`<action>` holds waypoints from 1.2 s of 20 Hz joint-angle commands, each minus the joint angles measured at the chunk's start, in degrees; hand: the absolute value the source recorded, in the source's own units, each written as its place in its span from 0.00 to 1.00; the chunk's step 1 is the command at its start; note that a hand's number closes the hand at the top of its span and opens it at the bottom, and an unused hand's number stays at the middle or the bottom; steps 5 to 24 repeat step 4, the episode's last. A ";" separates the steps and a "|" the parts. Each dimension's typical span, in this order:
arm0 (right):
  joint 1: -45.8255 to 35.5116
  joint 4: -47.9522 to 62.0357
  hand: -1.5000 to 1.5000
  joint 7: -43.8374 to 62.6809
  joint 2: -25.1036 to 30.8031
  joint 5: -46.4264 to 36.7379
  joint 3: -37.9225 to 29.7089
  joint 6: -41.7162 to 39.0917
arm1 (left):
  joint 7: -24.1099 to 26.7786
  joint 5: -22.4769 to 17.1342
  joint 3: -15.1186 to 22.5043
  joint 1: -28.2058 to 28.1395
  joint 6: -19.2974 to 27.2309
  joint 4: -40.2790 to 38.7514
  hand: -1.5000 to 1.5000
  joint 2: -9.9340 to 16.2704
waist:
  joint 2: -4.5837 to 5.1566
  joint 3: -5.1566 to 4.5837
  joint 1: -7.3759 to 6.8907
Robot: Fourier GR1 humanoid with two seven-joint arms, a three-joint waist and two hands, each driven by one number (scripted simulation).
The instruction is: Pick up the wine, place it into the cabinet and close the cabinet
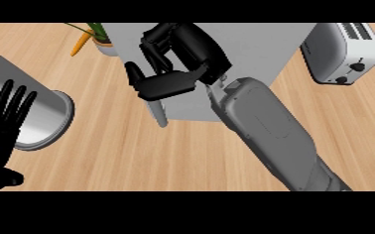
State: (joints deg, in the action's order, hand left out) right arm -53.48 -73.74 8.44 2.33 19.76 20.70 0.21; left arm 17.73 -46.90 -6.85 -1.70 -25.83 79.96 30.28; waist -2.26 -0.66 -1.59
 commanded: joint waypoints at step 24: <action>-2.54 9.59 1.00 -0.18 4.21 -0.75 -6.91 1.11 | 0.46 0.47 -0.54 1.48 -1.18 -1.30 0.00 0.16 | 2.90 0.57 0.45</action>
